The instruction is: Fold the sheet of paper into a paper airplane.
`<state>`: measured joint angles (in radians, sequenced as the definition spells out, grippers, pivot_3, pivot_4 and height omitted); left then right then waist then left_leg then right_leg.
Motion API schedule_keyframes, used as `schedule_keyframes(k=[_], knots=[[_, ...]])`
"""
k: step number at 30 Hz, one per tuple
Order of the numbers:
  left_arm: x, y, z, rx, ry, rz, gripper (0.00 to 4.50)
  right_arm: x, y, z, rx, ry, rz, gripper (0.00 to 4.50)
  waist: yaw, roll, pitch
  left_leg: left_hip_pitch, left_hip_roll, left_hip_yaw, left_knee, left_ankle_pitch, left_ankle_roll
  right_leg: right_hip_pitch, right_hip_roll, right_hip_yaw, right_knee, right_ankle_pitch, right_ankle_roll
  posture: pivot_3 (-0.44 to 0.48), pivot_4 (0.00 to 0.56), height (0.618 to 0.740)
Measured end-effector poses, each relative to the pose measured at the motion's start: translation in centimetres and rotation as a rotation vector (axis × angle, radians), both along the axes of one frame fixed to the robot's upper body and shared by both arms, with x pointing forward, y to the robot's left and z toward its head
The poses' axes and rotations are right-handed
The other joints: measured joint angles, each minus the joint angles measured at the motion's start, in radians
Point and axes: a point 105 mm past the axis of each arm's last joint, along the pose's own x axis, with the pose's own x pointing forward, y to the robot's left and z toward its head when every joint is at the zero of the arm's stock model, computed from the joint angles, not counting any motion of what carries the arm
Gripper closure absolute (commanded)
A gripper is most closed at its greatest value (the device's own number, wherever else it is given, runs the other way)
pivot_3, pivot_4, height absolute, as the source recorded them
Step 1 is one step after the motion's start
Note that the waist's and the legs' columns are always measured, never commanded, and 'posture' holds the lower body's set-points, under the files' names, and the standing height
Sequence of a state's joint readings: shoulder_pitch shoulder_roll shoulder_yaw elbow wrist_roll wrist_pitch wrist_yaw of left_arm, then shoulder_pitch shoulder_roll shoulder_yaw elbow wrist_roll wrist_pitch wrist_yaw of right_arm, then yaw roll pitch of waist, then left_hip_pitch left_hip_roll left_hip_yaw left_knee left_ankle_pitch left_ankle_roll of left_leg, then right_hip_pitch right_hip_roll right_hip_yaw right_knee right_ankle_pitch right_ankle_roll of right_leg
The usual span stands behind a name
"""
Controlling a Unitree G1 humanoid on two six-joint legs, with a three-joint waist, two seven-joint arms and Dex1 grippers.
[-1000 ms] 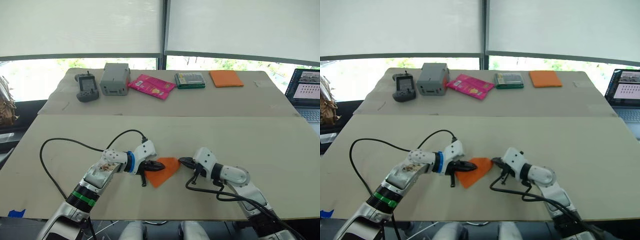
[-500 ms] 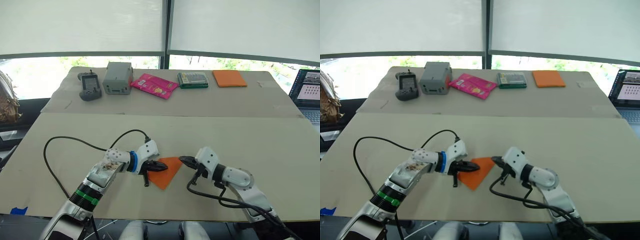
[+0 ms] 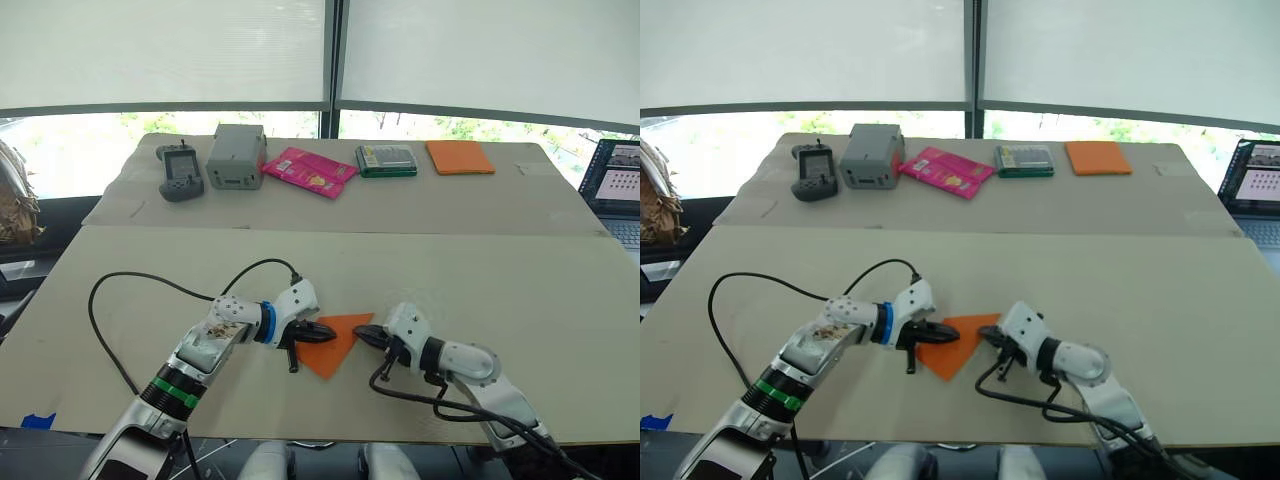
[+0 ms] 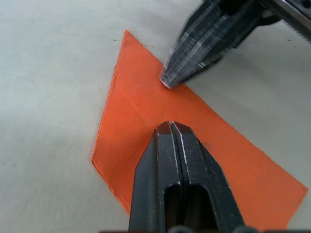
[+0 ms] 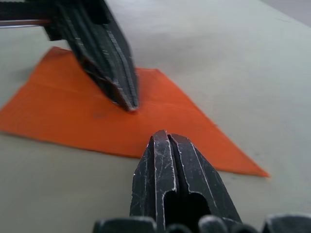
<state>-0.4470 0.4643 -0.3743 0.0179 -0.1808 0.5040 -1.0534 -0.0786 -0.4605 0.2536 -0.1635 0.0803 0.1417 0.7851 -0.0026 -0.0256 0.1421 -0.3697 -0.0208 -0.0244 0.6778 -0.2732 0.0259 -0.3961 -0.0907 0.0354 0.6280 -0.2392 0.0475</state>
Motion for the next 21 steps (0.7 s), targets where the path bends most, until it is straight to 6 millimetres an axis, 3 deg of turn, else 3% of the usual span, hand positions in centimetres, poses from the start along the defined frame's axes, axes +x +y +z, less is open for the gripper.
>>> schedule_keyframes(k=[9,16,21], knots=[[-0.2,-0.1,-0.1,0.005,0.011,-0.003,4.48,-1.7,1.9,-0.2,0.001,0.043,0.081,4.5,0.0,0.0,0.0,0.0,0.0,0.0,0.0,0.0,0.0,0.0,0.0,0.0,0.0,0.0,0.0,0.0,0.15,0.74],[-0.9,-0.1,-0.2,0.018,0.025,-0.028,4.48,-4.9,3.3,-0.8,0.033,0.117,0.149,4.5,-0.002,0.0,0.0,0.0,0.0,0.0,-0.001,0.0,0.0,0.0,0.0,0.0,0.0,-0.001,0.0,0.0,0.15,0.74],[-1.0,0.3,-0.2,0.032,0.033,-0.042,4.48,-5.8,4.1,-1.2,0.056,0.138,0.151,4.5,-0.007,-0.001,-0.001,0.001,0.001,0.0,-0.001,0.0,0.0,0.0,0.001,0.0,0.0,-0.001,0.0,0.0,0.15,0.74]])
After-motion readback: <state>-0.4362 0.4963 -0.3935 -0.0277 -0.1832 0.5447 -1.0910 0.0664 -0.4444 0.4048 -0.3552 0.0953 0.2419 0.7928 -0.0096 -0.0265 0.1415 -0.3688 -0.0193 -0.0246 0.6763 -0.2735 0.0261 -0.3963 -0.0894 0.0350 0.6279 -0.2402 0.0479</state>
